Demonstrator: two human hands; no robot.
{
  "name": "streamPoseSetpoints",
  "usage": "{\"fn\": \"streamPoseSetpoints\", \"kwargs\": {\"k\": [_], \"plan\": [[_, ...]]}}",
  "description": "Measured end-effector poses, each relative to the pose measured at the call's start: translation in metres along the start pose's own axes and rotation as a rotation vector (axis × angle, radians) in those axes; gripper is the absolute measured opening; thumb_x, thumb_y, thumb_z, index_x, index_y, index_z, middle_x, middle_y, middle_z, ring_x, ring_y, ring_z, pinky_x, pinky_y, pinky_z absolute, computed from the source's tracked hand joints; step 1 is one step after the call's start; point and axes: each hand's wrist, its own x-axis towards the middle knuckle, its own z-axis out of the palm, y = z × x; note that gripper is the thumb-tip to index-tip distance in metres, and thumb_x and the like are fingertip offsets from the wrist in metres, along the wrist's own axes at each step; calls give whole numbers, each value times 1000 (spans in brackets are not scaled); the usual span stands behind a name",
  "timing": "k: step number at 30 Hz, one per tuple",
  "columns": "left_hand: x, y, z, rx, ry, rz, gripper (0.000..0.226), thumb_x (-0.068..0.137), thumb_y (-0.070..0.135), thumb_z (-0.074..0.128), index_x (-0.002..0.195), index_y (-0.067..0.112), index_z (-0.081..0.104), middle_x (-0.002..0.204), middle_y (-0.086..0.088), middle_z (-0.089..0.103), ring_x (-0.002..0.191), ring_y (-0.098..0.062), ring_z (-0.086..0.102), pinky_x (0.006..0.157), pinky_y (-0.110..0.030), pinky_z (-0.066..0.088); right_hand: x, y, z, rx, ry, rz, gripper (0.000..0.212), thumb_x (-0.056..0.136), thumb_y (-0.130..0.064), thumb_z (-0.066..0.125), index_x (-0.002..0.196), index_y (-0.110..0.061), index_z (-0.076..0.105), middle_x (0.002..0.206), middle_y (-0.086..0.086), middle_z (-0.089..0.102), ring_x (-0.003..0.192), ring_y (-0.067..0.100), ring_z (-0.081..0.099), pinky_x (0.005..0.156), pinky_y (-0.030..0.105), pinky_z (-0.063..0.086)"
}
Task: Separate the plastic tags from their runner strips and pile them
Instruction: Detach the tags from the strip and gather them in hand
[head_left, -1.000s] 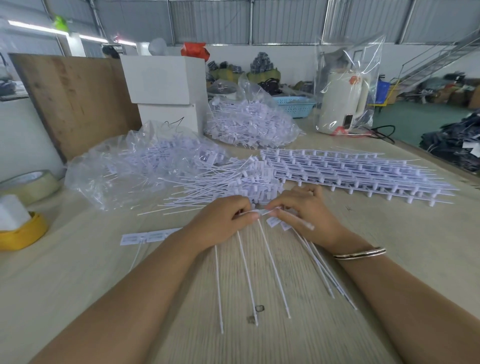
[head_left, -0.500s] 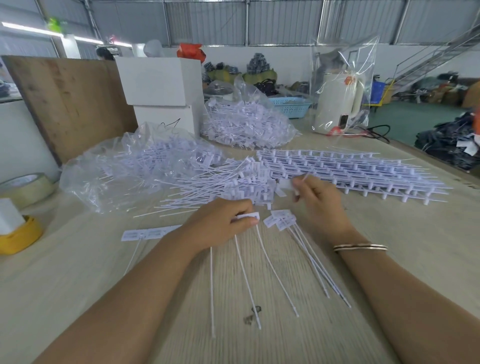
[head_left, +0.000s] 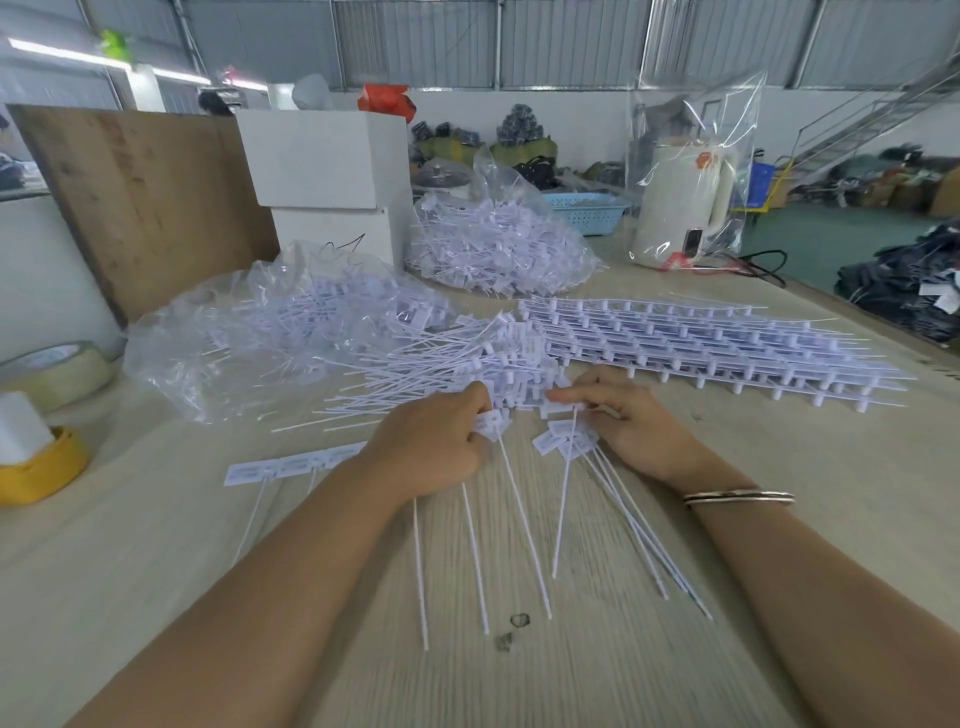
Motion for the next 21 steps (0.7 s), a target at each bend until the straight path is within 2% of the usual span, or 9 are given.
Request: {"fn": "streamPoseSetpoints", "kwargs": {"k": [3,5,6,8,10,12,14,18,21], "plan": [[1,1,1,0,40,4,27,88,15,44,114,21,43,101,2,56,84,-22,50,61,-31,28,1,1,0,57,8,35,52,82,19,41,91,-24,68,89,-6,53,85,-3,49,77,7,33],[3,3,4,7,51,45,41,85,6,45,124,19,44,118,1,53,100,-23,51,73,-30,32,1,1,1,91,31,21,54,78,23,37,75,-21,68,86,-6,54,86,1,52,81,13,34],[3,4,6,-19,53,58,45,85,3,45,126,19,44,122,1,51,104,-22,51,77,-31,35,0,1,1,104,47,8,53,76,24,36,73,-19,67,85,-4,54,87,9,53,81,18,35],[3,9,11,-110,62,60,45,87,3,43,128,20,44,125,1,49,106,-22,51,81,-34,40,0,-3,1,114,100,-36,46,74,17,35,77,-17,66,86,-4,53,85,12,52,77,23,36],[3,12,15,-169,84,56,42,89,8,43,129,20,42,129,0,49,103,-20,52,79,-33,42,0,-9,0,52,130,-102,43,70,5,36,90,-16,67,91,-2,55,86,11,52,76,25,40],[4,15,17,-198,118,58,41,89,13,43,129,20,40,130,-2,50,97,-19,53,74,-31,41,-1,-14,1,-90,74,-179,47,68,-1,45,108,-17,66,99,1,57,92,12,53,83,32,42],[5,16,18,-207,156,72,40,88,13,43,128,19,40,127,-5,52,94,-22,55,73,-32,42,-2,-17,7,-243,-14,-247,50,72,-8,57,119,-23,61,104,-3,59,98,14,53,89,38,37],[5,22,18,-265,202,115,41,88,9,45,128,17,43,124,-5,55,102,-19,55,77,-27,39,-2,-23,14,-497,34,-382,35,78,-18,65,111,-27,67,100,-7,66,88,18,59,73,27,21],[4,24,16,-286,240,102,31,92,15,45,123,19,48,115,-1,62,98,-18,58,81,-31,41,-2,-27,10,-512,114,-440,24,77,-16,66,97,-27,74,79,-5,67,70,19,60,68,29,22]]}}
